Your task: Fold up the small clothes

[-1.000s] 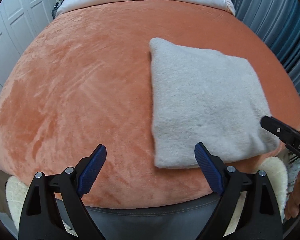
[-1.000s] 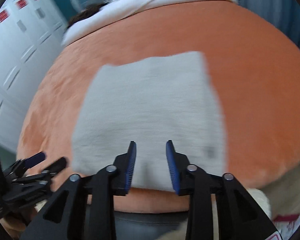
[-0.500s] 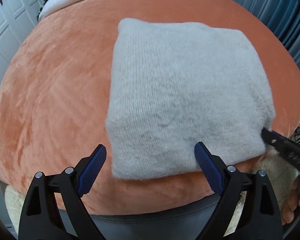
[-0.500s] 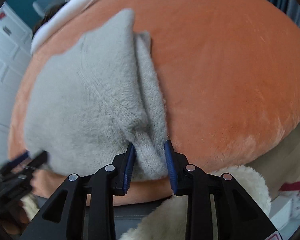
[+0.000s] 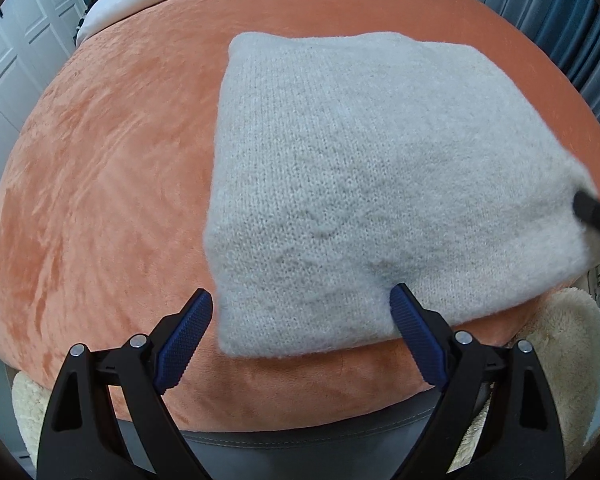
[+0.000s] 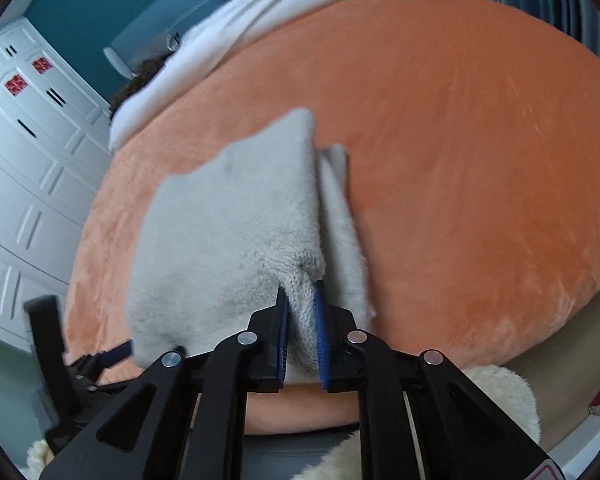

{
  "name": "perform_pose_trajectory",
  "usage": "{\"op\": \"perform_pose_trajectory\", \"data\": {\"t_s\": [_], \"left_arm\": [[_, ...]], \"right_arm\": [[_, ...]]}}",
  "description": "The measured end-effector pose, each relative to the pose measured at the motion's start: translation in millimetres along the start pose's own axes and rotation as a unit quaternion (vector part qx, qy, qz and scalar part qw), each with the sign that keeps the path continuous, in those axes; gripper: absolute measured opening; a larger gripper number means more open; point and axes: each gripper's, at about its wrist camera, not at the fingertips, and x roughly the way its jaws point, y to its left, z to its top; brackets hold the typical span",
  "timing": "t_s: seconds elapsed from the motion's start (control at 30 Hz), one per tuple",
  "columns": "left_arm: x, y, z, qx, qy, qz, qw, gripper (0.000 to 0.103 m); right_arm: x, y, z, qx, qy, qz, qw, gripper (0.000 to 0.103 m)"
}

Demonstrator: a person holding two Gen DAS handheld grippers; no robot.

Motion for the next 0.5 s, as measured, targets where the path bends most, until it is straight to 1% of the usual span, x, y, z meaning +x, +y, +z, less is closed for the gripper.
{"op": "perform_pose_trajectory", "data": {"t_s": [0.03, 0.07, 0.1, 0.2, 0.23, 0.3, 0.33, 0.4, 0.43, 0.47, 0.5], "left_arm": [[2, 1, 0, -0.001, 0.002, -0.001, 1.0, 0.088], [3, 0, 0, -0.001, 0.004, -0.002, 1.0, 0.089], [5, 0, 0, 0.001, 0.007, -0.002, 1.0, 0.089], [3, 1, -2, 0.006, 0.0, 0.006, 1.0, 0.09], [3, 1, -2, 0.004, 0.001, 0.004, 1.0, 0.09], [5, 0, -2, -0.002, 0.004, 0.001, 1.0, 0.09], [6, 0, -2, -0.001, 0.007, 0.001, 1.0, 0.09], [1, -1, -2, 0.005, 0.001, 0.0, 1.0, 0.09], [-2, 2, -1, 0.006, -0.005, -0.009, 0.9999, 0.089], [-6, 5, -1, 0.001, -0.009, -0.024, 0.9997, 0.089], [-10, 8, -1, -0.007, -0.014, -0.042, 0.999, 0.089]], "right_arm": [[20, -7, -5, -0.003, 0.031, -0.027, 0.999, 0.011], [35, -14, -12, -0.003, 0.058, -0.035, 0.998, 0.011], [37, -17, -15, 0.009, 0.057, -0.03, 0.998, 0.011], [15, -7, -10, 0.011, 0.026, -0.013, 1.0, 0.011], [17, -4, -9, 0.007, 0.029, -0.018, 0.999, 0.011], [39, -3, -14, -0.015, 0.052, -0.041, 0.998, 0.011], [44, -3, -16, -0.017, 0.056, -0.043, 0.997, 0.011], [34, 2, -12, -0.005, 0.048, -0.031, 0.998, 0.014], [26, 3, -10, 0.0, 0.041, -0.024, 0.999, 0.018], [19, 2, -7, 0.005, 0.034, -0.021, 0.999, 0.024], [12, 2, -5, 0.01, 0.026, -0.017, 0.999, 0.027]]}}
